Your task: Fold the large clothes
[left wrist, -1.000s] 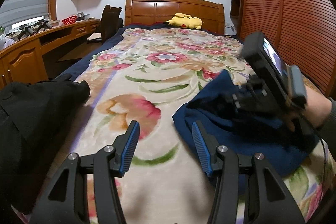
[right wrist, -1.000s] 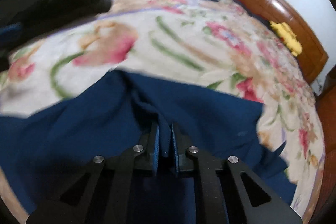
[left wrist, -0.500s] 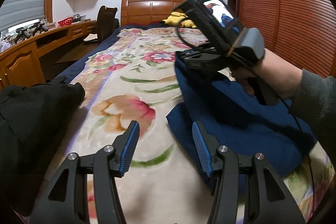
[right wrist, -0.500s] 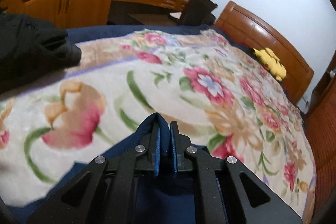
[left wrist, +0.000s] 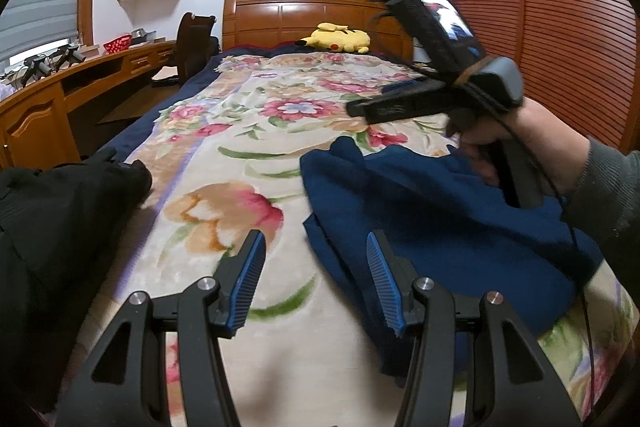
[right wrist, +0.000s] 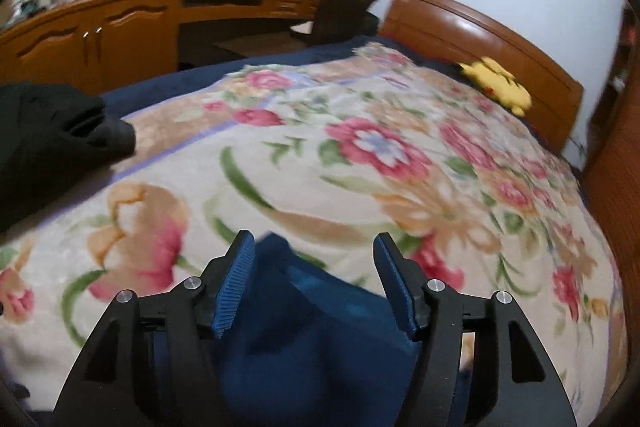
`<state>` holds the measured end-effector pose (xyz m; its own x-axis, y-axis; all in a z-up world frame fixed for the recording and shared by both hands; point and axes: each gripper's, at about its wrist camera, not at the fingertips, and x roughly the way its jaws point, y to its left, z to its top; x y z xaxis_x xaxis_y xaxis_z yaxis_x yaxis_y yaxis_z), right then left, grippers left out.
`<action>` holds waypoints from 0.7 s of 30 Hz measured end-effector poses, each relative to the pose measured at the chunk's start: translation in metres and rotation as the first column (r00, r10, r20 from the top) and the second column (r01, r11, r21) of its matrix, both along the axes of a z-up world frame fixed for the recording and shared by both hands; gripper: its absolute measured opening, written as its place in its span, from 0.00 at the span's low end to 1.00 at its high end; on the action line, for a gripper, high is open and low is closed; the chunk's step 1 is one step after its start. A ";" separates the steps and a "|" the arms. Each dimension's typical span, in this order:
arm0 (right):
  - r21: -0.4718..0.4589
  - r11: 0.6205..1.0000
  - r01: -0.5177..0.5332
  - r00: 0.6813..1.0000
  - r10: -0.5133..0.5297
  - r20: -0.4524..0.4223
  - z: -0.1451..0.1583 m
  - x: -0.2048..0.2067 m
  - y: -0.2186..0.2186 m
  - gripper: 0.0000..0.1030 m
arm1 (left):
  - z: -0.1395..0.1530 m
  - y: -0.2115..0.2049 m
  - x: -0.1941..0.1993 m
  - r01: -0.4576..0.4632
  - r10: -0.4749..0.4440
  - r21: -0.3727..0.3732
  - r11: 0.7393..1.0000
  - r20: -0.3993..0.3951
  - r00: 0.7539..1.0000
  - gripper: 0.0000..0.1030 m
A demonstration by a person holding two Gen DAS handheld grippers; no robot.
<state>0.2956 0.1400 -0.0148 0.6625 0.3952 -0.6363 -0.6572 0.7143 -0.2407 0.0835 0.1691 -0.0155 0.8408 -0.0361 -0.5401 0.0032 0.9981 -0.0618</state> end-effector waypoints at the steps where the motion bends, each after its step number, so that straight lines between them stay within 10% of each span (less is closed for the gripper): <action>1: 0.012 1.000 0.001 1.000 -0.001 -0.011 0.000 -0.003 -0.014 0.61 | 0.001 -0.003 -0.001 0.005 -0.005 0.001 1.000 0.003 1.000 0.50; 11: -0.074 0.975 0.208 0.978 -0.207 0.014 0.000 0.004 -0.157 0.61 | 0.003 -0.035 0.005 0.066 -0.066 0.002 0.998 0.009 0.998 0.50; 21: -0.078 0.857 0.510 0.858 -0.513 -0.026 -0.011 0.048 -0.310 0.61 | 0.001 -0.071 0.023 0.115 -0.115 0.014 0.993 0.002 0.993 0.50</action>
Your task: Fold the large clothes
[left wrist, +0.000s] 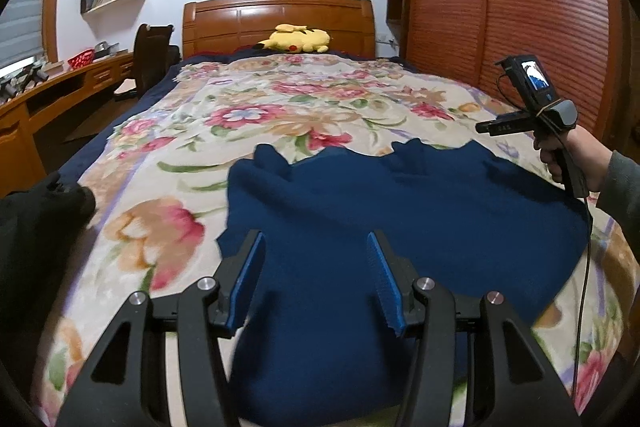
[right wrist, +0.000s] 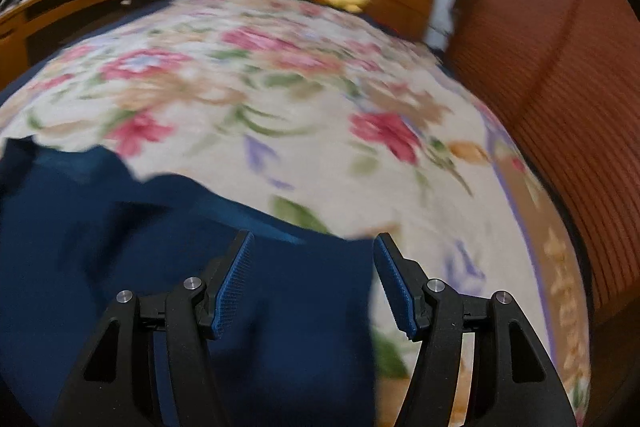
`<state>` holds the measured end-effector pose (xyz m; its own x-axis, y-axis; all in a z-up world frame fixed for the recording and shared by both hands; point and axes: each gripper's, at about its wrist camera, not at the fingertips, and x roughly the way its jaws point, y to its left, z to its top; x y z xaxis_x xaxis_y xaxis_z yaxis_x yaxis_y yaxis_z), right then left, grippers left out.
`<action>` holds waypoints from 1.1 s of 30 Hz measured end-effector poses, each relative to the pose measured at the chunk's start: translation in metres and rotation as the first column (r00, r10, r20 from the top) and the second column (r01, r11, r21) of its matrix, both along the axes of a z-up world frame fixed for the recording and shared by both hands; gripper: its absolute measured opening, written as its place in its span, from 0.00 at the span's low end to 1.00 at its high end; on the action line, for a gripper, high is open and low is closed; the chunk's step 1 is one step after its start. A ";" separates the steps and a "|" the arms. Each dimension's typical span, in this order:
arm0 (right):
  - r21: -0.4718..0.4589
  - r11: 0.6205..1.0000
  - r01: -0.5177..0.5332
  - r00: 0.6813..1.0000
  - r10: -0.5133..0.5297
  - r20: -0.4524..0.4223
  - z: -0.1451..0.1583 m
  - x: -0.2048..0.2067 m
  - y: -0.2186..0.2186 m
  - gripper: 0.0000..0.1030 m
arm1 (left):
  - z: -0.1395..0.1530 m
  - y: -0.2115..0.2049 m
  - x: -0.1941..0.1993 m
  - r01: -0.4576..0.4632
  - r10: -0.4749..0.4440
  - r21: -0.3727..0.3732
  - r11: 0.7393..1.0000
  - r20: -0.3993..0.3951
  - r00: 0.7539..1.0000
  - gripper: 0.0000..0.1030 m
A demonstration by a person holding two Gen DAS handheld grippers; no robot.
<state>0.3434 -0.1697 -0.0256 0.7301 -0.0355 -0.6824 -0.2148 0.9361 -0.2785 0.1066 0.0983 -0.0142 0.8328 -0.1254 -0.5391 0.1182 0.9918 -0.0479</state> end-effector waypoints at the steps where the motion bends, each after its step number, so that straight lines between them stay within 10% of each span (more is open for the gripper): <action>1: 0.006 1.000 0.028 0.999 -0.028 -0.020 -0.005 0.004 -0.012 0.61 | -0.001 -0.004 0.002 0.005 -0.005 0.006 1.000 -0.005 1.000 0.50; 15: 0.150 0.980 0.132 0.976 -0.102 -0.191 -0.058 0.039 -0.073 0.61 | -0.016 -0.038 0.026 0.057 -0.056 0.015 0.998 -0.058 0.997 0.50; 18: 0.172 0.979 0.114 0.976 -0.078 -0.203 -0.063 0.041 -0.075 0.49 | -0.016 -0.043 0.028 0.062 -0.061 0.020 0.998 -0.062 0.996 0.50; 21: 0.111 0.990 0.090 0.979 -0.067 -0.191 -0.063 0.040 -0.068 0.00 | -0.018 -0.048 0.031 0.066 -0.064 0.028 0.997 -0.068 0.996 0.50; 28: 0.076 0.986 0.148 0.989 -0.149 0.011 -0.031 0.033 -0.084 0.00 | -0.022 -0.047 0.036 0.056 -0.053 0.035 0.998 -0.091 0.994 0.50; 33: 0.040 0.983 0.181 0.983 -0.179 -0.029 -0.035 0.035 -0.086 0.00 | -0.024 -0.043 0.033 0.047 -0.043 0.044 0.998 -0.102 0.994 0.50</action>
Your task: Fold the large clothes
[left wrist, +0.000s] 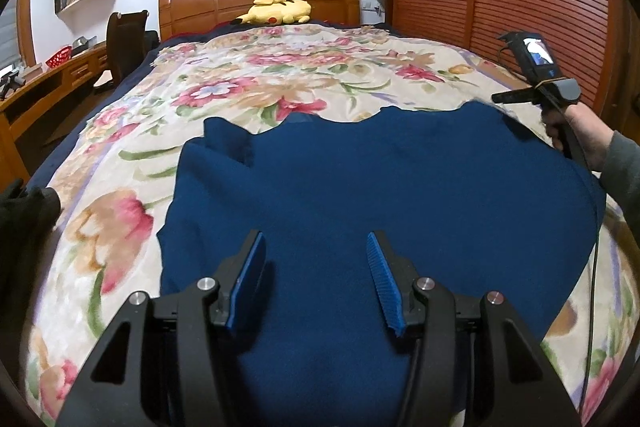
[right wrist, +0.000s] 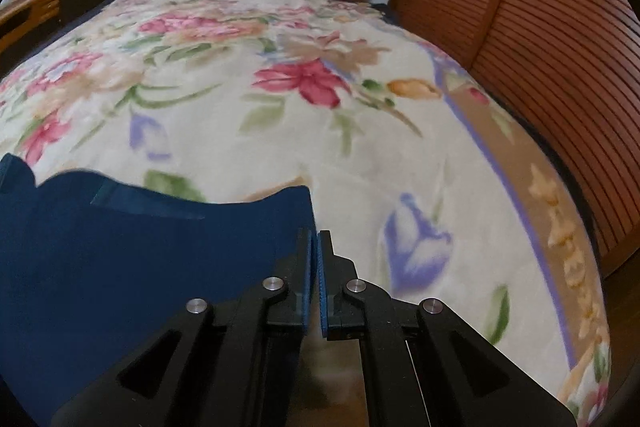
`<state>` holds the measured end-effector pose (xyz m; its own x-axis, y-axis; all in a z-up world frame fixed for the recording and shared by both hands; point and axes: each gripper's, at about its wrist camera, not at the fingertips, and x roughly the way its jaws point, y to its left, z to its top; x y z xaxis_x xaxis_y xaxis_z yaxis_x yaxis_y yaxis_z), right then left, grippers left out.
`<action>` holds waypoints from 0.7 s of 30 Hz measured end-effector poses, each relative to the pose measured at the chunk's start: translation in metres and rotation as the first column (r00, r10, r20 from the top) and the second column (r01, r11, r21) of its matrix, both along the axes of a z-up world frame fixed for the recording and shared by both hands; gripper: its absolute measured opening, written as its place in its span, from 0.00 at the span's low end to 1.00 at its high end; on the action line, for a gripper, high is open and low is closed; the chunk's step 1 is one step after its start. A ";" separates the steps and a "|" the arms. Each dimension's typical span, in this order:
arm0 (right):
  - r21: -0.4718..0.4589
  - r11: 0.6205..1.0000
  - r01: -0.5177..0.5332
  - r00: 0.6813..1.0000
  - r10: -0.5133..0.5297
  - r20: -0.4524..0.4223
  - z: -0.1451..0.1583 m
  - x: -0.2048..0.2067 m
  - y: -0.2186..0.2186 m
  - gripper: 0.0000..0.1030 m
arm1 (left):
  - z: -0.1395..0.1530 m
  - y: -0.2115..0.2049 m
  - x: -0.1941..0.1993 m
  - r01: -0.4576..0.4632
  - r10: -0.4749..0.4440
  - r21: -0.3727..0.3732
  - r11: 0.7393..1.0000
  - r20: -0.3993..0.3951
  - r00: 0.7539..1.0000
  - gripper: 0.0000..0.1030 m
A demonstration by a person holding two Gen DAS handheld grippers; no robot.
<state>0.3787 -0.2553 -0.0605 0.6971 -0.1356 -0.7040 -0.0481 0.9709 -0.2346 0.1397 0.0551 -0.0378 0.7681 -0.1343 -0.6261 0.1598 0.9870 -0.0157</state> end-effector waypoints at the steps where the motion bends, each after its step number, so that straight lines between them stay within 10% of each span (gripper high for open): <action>1: -0.002 1.000 0.004 1.000 -0.004 0.011 0.003 -0.005 0.001 0.03 | 0.000 0.002 -0.001 -0.001 0.001 -0.001 1.000 -0.002 1.000 0.50; 12: 0.098 0.985 -0.140 0.984 0.128 0.124 0.050 -0.107 0.027 0.41 | 0.011 0.021 -0.024 -0.014 0.014 -0.026 1.000 0.034 0.999 0.50; 21: 0.168 0.949 -0.267 0.959 0.245 0.141 0.043 -0.175 0.081 0.44 | 0.014 0.024 -0.042 -0.024 0.026 -0.038 0.999 0.051 0.998 0.50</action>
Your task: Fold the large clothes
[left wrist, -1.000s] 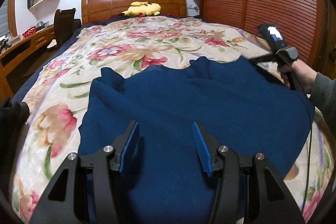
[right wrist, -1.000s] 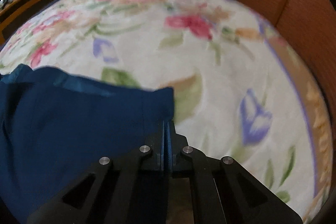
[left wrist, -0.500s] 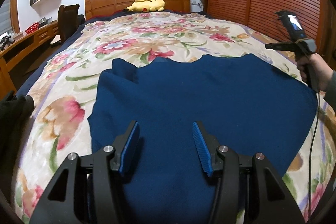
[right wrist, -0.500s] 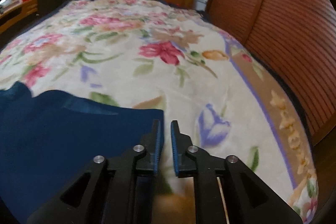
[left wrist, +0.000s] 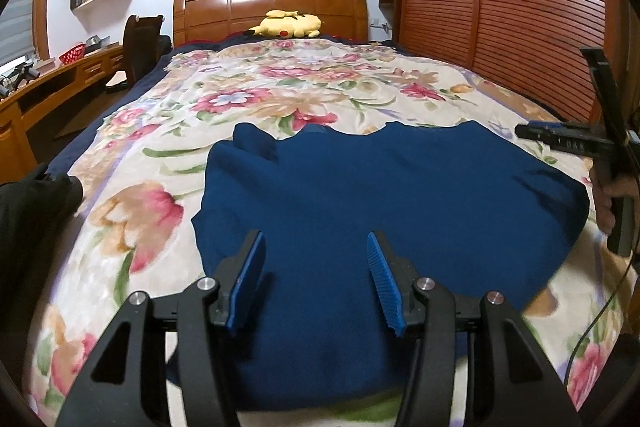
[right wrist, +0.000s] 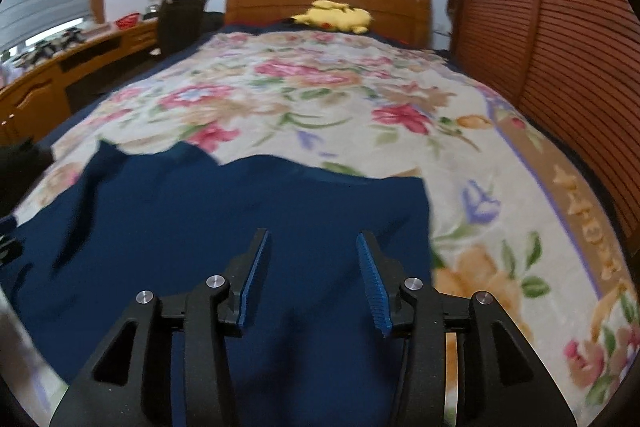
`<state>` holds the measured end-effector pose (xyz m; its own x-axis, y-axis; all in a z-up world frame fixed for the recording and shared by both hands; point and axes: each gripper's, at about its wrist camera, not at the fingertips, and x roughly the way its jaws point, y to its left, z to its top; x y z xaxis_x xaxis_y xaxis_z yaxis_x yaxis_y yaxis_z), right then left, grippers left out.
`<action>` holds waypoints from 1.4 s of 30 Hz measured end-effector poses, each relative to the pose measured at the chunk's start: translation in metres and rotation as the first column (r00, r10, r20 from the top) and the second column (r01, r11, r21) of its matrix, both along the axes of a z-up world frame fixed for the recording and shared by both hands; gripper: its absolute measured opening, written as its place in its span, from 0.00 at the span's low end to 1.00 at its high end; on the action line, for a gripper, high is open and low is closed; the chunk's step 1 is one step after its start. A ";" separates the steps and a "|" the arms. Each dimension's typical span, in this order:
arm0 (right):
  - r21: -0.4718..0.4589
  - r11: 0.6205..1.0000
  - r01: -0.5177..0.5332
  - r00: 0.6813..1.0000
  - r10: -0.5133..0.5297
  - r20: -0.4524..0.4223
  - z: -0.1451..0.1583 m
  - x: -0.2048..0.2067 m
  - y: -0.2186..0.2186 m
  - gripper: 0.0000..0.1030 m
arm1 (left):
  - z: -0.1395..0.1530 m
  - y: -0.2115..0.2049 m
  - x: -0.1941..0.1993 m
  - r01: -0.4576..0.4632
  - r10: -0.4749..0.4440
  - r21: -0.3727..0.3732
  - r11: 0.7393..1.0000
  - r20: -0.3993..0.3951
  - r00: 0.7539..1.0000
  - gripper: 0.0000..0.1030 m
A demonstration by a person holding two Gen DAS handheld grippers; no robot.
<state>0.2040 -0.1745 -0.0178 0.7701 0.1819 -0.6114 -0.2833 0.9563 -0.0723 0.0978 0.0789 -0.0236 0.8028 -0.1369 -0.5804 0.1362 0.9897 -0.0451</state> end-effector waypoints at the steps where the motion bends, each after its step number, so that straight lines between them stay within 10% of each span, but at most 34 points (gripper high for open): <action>1: 0.005 1.000 -0.012 1.000 0.012 -0.005 -0.003 -0.005 0.004 0.44 | -0.001 0.000 -0.003 0.001 -0.001 0.004 1.000 0.000 1.000 0.50; 30: -0.085 0.987 -0.135 0.985 0.125 -0.117 -0.074 -0.064 0.041 0.45 | -0.039 -0.001 -0.023 0.052 -0.042 0.072 0.996 -0.137 0.990 0.50; 42: -0.064 0.987 -0.149 0.985 0.142 -0.102 -0.073 -0.073 0.033 0.45 | -0.018 -0.007 -0.038 0.036 -0.034 0.053 0.998 -0.027 0.999 0.50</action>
